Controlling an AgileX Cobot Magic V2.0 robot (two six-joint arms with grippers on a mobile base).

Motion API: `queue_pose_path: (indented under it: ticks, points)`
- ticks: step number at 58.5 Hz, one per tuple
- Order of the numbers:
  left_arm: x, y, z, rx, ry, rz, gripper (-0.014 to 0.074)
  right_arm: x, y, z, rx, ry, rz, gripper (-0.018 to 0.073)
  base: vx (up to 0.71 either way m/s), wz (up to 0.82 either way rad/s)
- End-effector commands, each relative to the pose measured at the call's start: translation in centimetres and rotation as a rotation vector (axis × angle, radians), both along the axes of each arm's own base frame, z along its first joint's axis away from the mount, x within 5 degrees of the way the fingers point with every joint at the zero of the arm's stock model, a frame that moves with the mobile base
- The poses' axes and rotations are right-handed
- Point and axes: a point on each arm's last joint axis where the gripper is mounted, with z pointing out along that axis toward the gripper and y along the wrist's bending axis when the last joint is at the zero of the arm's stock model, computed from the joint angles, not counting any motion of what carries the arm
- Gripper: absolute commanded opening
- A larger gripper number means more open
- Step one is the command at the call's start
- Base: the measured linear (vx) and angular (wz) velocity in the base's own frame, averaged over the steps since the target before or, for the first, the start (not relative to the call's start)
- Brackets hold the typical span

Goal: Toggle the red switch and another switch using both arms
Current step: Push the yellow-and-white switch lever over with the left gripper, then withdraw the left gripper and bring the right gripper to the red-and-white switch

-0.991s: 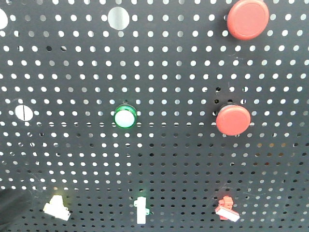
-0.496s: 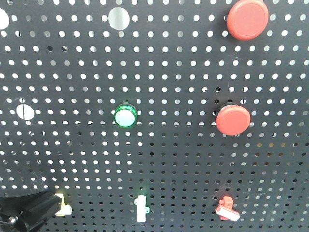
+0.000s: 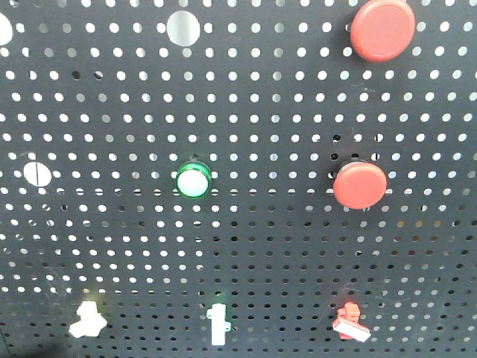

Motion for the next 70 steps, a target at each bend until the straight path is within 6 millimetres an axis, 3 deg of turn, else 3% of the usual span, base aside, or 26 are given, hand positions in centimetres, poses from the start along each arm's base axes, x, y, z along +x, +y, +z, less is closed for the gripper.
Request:
queue_pose_path:
  ticks: [1, 16, 30, 39, 49, 70]
  points:
    - [0.2, 0.0, 1.7, -0.081, -0.109, 0.015, 0.0003, 0.1, -0.2, 1.4, 0.017, -0.069, -0.02, -0.0006, 0.0, 0.0]
    - [-0.2, 0.2, 2.4, -0.12, -0.146, 0.02, 0.0003, 0.1, -0.1, 1.3, 0.022, -0.057, -0.012, -0.0006, 0.0, 0.0]
    - [-1.2, 0.7, 3.0, -0.137, -0.167, 0.015, 0.0003, 0.0, 0.4, 1.5, 0.145, -0.053, 0.039, -0.0006, 0.0, 0.0]
    - [-2.3, 1.2, 3.3, -0.131, -0.163, 0.005, 0.0003, 0.4, 0.7, 1.3, 0.008, -0.06, 0.075, -0.0006, 0.0, 0.0]
    - [-3.7, 1.9, 3.7, -0.115, -0.174, -0.01, 0.0003, 1.8, 1.5, 0.9, -0.141, -0.047, 0.193, -0.0006, 0.0, 0.0]
    - [-4.8, 2.5, 2.8, 0.054, -0.135, -0.035, 0.0003, 7.3, 3.7, -0.4, -0.008, 0.043, 0.476, -0.0006, 0.0, 0.0]
